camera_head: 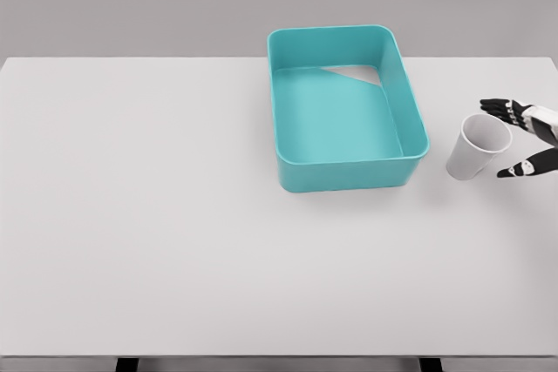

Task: Put the paper cup into the basket with your right arm

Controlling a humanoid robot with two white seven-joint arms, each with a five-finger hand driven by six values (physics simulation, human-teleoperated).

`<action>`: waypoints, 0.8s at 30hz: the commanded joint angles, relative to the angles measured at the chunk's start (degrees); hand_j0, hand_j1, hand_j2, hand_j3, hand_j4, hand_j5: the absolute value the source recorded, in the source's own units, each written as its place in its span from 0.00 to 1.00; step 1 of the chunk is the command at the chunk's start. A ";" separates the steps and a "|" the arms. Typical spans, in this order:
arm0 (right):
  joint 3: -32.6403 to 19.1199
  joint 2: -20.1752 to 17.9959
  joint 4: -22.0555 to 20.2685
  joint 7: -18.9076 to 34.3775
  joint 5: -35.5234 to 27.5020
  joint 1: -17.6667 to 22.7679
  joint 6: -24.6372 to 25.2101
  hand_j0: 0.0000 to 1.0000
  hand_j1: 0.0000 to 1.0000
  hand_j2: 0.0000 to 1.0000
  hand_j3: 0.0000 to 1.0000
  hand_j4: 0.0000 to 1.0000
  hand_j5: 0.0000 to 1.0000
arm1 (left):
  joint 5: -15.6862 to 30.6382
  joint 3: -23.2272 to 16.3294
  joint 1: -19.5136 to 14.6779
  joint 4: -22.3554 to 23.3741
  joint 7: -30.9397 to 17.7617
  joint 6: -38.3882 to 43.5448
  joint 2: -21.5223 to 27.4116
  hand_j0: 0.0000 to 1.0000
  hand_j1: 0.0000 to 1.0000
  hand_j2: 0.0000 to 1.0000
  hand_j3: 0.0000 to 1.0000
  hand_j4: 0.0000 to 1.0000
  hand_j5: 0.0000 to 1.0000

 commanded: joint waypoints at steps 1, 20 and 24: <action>0.10 0.24 -0.03 -0.01 0.04 0.00 0.26 1.00 1.00 1.00 1.00 1.00 1.00 | -0.01 0.01 0.00 -0.01 0.00 0.00 0.01 1.00 1.00 1.00 1.00 1.00 1.00; 0.19 1.64 -0.47 -0.01 0.30 -0.44 0.43 1.00 1.00 1.00 1.00 1.00 1.00 | -0.01 0.01 0.00 -0.01 0.00 0.00 0.01 1.00 1.00 1.00 1.00 1.00 1.00; 0.19 1.73 -0.56 -0.01 0.30 -0.44 0.52 1.00 1.00 1.00 1.00 1.00 1.00 | -0.01 0.01 -0.09 -0.01 0.00 0.00 0.01 1.00 1.00 1.00 1.00 1.00 1.00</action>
